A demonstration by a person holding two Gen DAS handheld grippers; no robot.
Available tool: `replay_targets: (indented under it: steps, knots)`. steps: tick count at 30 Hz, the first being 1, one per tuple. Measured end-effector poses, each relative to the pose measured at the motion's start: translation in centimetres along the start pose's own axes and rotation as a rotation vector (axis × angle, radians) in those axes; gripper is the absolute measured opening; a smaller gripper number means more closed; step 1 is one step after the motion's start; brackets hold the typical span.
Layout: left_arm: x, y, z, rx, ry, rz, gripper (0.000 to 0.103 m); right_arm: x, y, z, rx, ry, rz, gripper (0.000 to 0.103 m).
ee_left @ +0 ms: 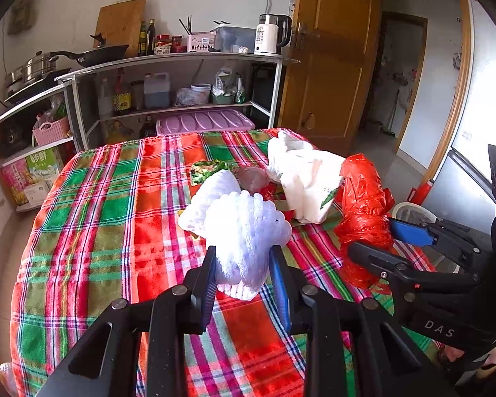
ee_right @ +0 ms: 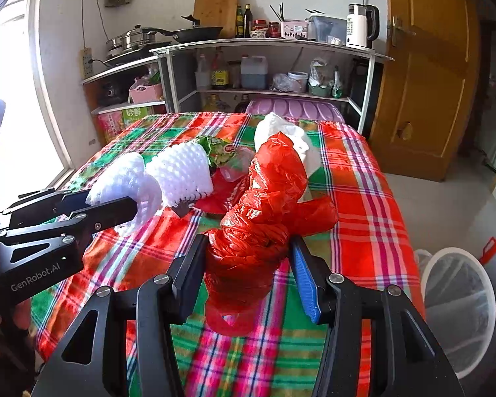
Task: Collect trash
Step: 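Grasp the white foam nets with the left tool while the right tool grasps the red bag, then carry the foam nets and red bag with both tools over the trash bin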
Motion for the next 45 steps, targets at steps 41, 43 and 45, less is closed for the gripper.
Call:
replay_targets:
  steps: [41,43,45]
  knots:
    - [2.6,34.1,8.4,-0.386,-0.114,0.307,0.034,-10.3,26.0,-12.6,-0.411,-0.048,0.357,0.051]
    - [2.3,34.8,9.3,-0.383,-0.135,0.311,0.034,-10.8,26.8,-12.4,-0.409,-0.062,0.366,0.051]
    - [1.8,35.6,9.9,-0.380,-0.152,0.328,0.034,-11.1,27.4,-11.9,-0.407,-0.078,0.376,0.051]
Point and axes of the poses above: each gripper's, at about its wrist camera, not at the fingertips, and z roughly the way its jaws point, y to its right, x to its top, the point moved 2 cm from there along z, roughly the way its jaws point, and after that the axes turned 10 degrees about x, right-handed, at the moved point
